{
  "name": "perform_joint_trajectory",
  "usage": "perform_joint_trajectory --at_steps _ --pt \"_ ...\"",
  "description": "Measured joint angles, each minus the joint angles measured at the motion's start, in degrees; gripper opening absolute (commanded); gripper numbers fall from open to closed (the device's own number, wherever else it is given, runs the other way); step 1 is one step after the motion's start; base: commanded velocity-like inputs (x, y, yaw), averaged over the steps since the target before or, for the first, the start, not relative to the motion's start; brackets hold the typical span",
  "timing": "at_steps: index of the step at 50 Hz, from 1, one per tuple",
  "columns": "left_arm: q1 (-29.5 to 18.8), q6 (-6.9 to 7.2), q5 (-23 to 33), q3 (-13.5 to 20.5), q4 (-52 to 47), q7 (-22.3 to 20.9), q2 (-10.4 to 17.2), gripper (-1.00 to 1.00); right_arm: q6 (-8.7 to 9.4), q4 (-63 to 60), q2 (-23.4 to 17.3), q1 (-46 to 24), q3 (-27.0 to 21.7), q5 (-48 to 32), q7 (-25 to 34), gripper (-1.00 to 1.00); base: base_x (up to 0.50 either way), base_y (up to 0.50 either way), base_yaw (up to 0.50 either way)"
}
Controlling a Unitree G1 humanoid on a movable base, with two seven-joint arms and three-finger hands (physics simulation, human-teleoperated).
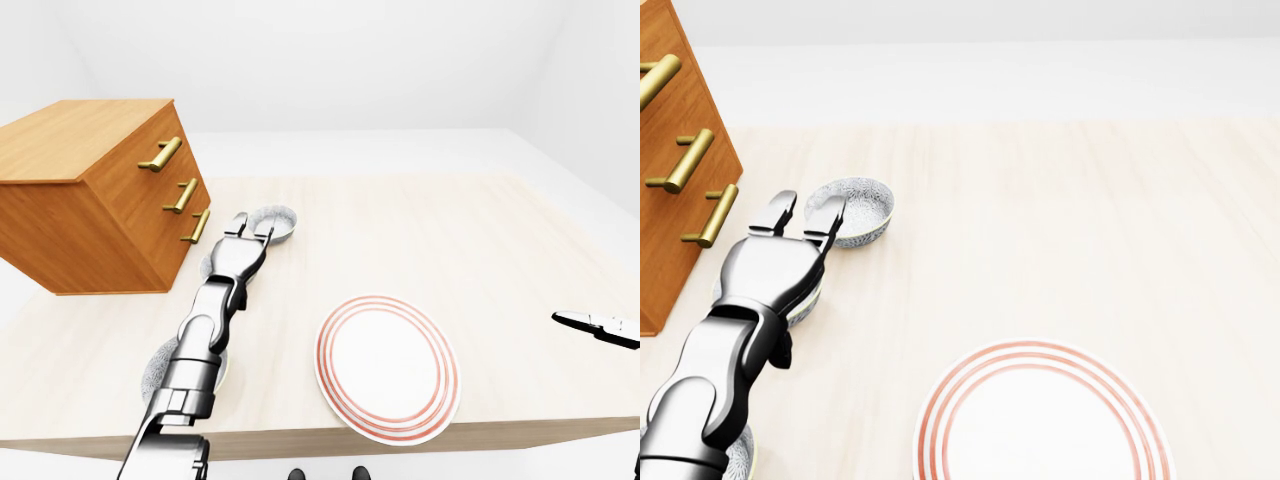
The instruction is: Put the bowl in the middle on the plate.
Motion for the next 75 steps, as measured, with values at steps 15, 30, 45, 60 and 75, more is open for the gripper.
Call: perform_joint_trajectory --at_steps 15,30,45,60,75 --pt "0.43 -0.12 1.12 -0.36 1.80 1.82 -0.06 1.00 0.00 0.41 -0.04 -0.14 0.16 -0.08 -0.15 1.00 0.00 0.00 0.00" --pt "0.24 -0.23 2.95 -1.21 2.30 3.41 -0.62 1.00 0.00 0.48 -0.04 -0.14 0.29 -0.13 -0.13 1.00 0.00 0.00 0.00" --pt "-0.33 -0.34 4.55 -1.60 2.99 4.01 -1.14 1.00 0.00 0.43 -0.01 -0.11 0.38 -0.19 -0.15 1.00 0.00 0.00 0.00" --pt "-1.21 -0.34 5.17 -2.03 6.21 5.21 -1.16 1.00 0.00 0.30 0.10 -0.03 0.24 -0.27 -0.05 1.00 0.00 0.00 0.00" --pt "-2.13 -0.34 5.22 -2.33 8.38 5.42 -1.08 1.00 0.00 0.49 0.07 -0.07 0.29 -0.33 -0.12 1.00 0.00 0.00 0.00"
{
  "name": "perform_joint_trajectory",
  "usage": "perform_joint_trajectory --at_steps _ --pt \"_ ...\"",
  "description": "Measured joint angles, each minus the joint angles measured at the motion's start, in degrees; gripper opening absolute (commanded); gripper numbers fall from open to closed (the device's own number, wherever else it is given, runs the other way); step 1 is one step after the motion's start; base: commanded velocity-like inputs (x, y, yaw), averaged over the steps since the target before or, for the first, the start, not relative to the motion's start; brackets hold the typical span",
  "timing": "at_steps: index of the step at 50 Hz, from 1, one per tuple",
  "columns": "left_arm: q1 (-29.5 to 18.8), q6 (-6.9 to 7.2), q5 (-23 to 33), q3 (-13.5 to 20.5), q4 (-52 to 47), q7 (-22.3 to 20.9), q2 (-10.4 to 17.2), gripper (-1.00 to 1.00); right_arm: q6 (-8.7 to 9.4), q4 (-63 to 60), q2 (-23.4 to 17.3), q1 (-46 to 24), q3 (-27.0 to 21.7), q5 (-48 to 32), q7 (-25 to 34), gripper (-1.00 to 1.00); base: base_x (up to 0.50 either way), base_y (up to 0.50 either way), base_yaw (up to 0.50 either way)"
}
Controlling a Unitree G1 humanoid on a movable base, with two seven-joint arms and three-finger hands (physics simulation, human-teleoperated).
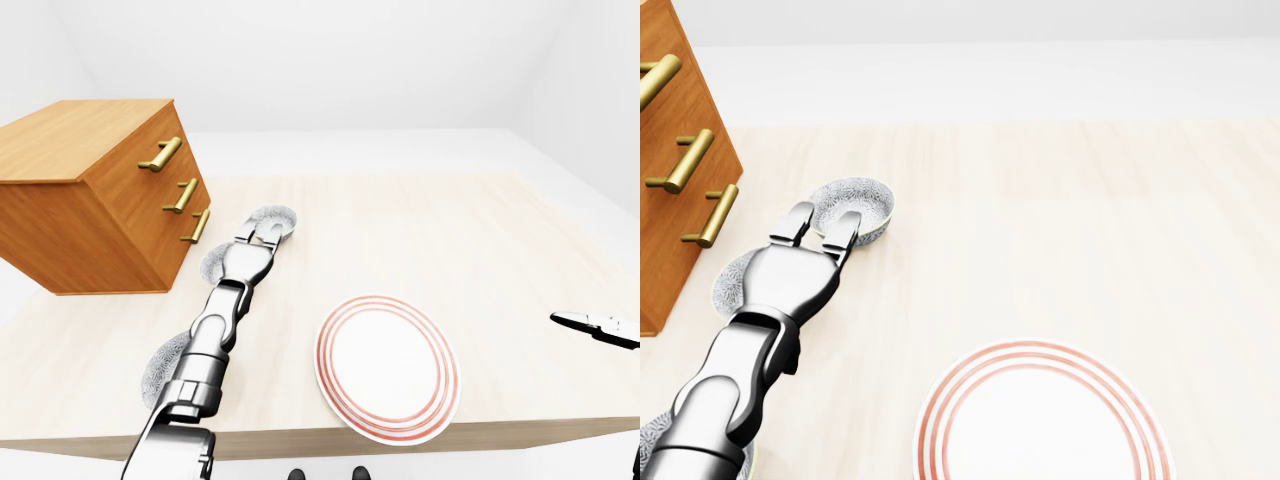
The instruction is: Put the bowl in the middle on the plate.
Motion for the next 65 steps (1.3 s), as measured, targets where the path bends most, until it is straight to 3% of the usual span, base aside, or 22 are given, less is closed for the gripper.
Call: perform_joint_trajectory --at_steps 47,65 --pt "2.54 0.01 -1.45 0.83 1.26 0.90 1.39 1.00 0.00 0.92 -0.22 -0.20 0.51 -0.15 -0.46 1.00 0.00 0.00 0.00" --pt "3.48 0.69 -3.18 1.56 1.83 1.73 2.38 1.00 0.00 0.42 -0.21 -0.21 0.34 -0.30 -0.38 1.00 0.00 0.00 0.00"
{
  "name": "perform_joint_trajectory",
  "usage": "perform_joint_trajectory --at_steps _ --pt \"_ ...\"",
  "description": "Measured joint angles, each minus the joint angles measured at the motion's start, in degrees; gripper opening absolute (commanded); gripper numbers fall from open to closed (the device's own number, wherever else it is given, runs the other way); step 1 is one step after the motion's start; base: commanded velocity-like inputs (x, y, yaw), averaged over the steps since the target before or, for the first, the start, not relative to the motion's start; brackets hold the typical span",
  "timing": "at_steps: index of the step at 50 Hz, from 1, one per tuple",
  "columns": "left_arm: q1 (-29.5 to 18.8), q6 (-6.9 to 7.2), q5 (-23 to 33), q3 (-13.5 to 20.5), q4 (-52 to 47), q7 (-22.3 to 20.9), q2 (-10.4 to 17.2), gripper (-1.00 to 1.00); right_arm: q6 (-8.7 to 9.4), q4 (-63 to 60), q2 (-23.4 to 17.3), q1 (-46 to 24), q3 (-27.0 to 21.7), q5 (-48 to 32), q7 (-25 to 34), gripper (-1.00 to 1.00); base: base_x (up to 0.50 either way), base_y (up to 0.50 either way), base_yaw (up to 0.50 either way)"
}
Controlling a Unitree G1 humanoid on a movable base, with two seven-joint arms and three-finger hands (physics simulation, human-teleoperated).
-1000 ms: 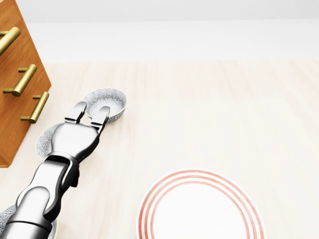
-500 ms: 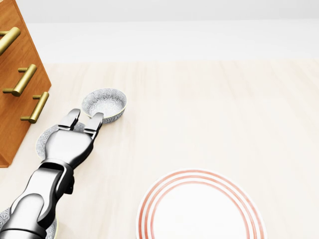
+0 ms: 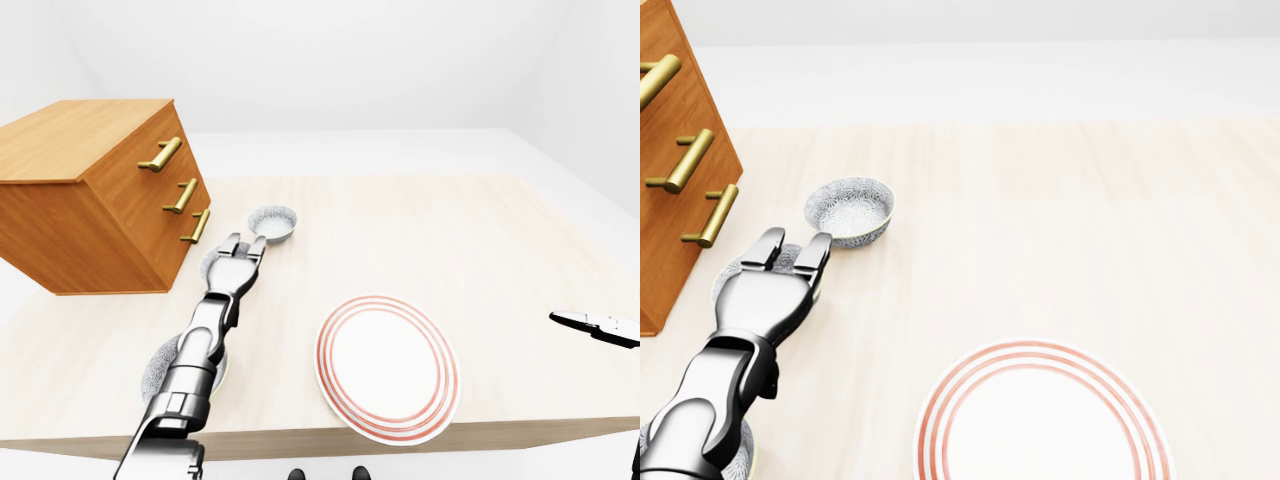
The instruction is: Put the bowl in the middle on the plate.
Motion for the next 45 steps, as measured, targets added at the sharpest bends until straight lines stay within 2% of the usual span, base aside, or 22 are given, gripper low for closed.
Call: perform_joint_trajectory --at_steps 21,45 --pt "0.48 0.84 -0.81 0.11 -0.08 0.35 0.15 1.00 0.00 0.09 0.02 0.00 0.01 -0.10 0.03 1.00 0.00 0.00 0.00" --pt "-2.80 1.45 -1.22 0.49 2.32 0.37 1.49 1.00 0.00 0.54 0.11 0.09 0.25 -0.33 -0.19 1.00 0.00 0.00 0.00"
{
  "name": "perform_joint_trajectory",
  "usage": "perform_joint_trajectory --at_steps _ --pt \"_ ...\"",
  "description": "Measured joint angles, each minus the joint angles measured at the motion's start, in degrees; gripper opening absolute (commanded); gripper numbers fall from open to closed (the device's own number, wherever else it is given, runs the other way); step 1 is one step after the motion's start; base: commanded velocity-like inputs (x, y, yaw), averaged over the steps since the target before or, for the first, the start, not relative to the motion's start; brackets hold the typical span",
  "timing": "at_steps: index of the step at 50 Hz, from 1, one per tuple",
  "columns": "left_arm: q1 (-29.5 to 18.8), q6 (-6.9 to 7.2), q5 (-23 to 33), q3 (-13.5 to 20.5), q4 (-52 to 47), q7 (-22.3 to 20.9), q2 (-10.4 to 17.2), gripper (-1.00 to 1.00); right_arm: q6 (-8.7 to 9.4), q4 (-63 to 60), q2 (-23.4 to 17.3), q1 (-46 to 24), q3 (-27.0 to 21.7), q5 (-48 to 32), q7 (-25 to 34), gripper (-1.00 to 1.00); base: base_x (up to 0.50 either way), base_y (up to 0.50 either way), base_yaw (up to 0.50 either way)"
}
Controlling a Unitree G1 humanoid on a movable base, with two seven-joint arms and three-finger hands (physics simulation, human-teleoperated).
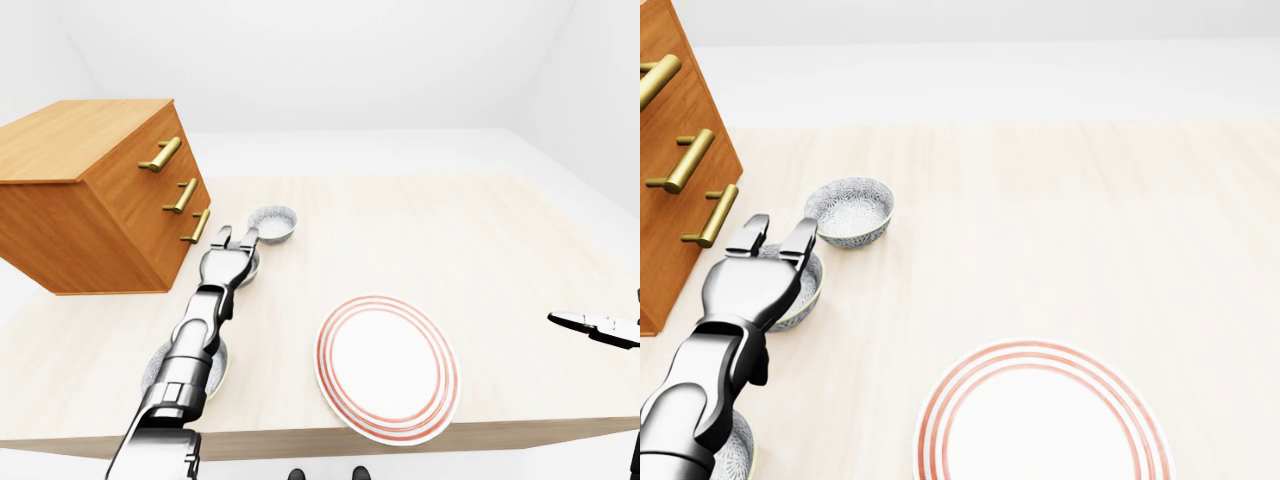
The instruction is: Put the bowl in the middle on the plate.
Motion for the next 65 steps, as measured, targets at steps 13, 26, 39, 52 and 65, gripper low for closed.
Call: perform_joint_trajectory --at_steps 13,26,39,52,65 --pt "-0.56 -0.06 0.27 0.07 0.01 -0.74 0.30 1.00 0.00 0.22 -0.01 -0.03 0.05 -0.05 -0.14 1.00 0.00 0.00 0.00" --pt "-1.17 -0.25 0.49 -0.13 1.23 -0.35 0.22 1.00 0.00 -0.03 0.00 0.00 0.03 -0.08 -0.14 1.00 0.00 0.00 0.00" --pt "-2.26 -0.37 0.61 -0.61 3.52 0.75 -0.12 1.00 0.00 -0.57 0.11 0.07 -0.08 -0.15 -0.08 1.00 0.00 0.00 0.00" --pt "-2.98 -0.35 0.57 -1.06 5.21 1.49 -0.39 1.00 0.00 -0.16 0.03 -0.08 -0.04 -0.25 -0.09 1.00 0.00 0.00 0.00" --pt "-3.20 -0.40 0.69 -1.49 6.26 1.86 -0.73 1.00 0.00 0.06 -0.01 -0.04 0.05 -0.20 -0.21 1.00 0.00 0.00 0.00"
